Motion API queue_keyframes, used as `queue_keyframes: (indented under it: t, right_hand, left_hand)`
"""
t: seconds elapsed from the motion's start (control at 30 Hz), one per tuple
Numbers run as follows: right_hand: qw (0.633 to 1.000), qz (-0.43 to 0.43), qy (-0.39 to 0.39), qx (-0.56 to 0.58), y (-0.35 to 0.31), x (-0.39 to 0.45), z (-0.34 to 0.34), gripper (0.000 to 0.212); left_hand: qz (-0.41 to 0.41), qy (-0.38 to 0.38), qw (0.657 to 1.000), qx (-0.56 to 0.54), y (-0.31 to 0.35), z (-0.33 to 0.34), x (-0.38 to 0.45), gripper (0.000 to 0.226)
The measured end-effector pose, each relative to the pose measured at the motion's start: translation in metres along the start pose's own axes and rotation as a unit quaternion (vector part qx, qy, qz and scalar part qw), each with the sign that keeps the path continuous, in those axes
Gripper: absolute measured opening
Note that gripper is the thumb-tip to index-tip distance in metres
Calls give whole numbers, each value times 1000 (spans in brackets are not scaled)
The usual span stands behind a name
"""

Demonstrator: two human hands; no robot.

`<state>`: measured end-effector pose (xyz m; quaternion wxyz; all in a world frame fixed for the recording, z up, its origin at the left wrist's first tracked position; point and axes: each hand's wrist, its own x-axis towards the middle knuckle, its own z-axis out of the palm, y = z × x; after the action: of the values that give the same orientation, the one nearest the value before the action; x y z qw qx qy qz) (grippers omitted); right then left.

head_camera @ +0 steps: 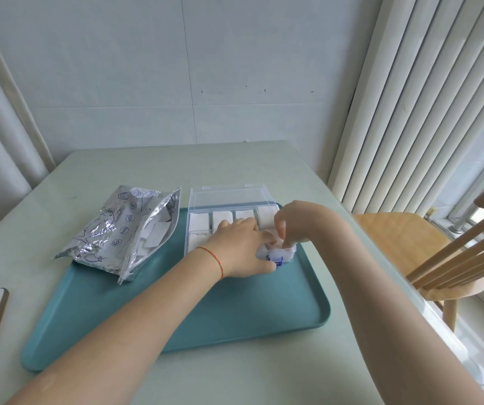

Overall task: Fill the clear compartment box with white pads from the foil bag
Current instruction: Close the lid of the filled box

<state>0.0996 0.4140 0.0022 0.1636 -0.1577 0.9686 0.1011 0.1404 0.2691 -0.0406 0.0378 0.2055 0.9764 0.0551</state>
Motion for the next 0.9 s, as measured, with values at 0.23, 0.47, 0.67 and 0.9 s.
queue_keyframes:
  t: [0.23, 0.47, 0.67, 0.9]
  right_hand:
    - [934, 50, 225, 273, 11, -1, -6, 21]
    - [797, 144, 148, 568, 6, 51, 5, 26]
    - [676, 172, 110, 708, 3, 73, 14, 21]
    - [603, 162, 99, 775, 3, 72, 12, 21]
  left_hand:
    - [-70, 206, 910, -352, -33, -24, -5, 21]
    - [-241, 191, 853, -422, -78, -33, 10, 32]
    - [-296, 176, 806, -481, -87, -29, 22, 56]
    - [-301, 197, 695, -623, -97, -19, 27, 95]
